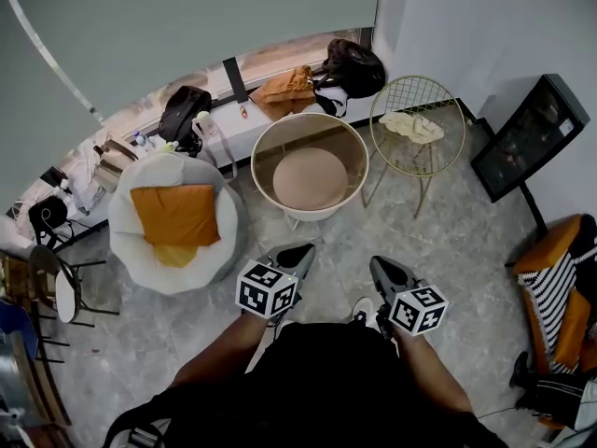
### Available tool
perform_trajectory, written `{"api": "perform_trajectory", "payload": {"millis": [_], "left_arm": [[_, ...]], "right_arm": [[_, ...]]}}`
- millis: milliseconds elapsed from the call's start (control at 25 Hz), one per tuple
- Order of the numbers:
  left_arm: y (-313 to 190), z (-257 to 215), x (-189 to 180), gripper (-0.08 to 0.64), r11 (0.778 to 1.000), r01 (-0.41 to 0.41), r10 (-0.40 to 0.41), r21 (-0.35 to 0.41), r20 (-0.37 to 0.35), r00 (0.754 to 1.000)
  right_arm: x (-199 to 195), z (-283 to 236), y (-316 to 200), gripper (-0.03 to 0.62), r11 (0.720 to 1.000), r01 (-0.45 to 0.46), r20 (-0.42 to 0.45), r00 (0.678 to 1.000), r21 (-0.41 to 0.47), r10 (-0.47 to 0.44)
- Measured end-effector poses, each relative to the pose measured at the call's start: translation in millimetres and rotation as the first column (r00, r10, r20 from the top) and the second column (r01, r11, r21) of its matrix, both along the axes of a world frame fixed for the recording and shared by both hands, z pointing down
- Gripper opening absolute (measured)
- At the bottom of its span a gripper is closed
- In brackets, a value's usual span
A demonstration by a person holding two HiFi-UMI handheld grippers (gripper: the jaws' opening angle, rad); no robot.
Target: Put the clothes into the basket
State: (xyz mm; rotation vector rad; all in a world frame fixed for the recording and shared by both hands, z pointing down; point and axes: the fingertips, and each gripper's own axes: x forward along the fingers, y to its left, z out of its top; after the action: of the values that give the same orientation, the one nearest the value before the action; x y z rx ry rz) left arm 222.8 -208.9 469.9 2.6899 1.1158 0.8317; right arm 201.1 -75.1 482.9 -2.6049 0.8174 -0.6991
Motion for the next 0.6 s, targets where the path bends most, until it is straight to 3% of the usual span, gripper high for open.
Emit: {"api": "perform_trajectory", "payload": {"millis": [600], "left_arm": [[30,-3,6,0.000,0.998,-0.059,0.059,0.022,-0.006,0.998]], "right_arm": [[10,-10,16,0.015,0.999,0.000,-0.038,0.999,-0.043,-0.002]]}}
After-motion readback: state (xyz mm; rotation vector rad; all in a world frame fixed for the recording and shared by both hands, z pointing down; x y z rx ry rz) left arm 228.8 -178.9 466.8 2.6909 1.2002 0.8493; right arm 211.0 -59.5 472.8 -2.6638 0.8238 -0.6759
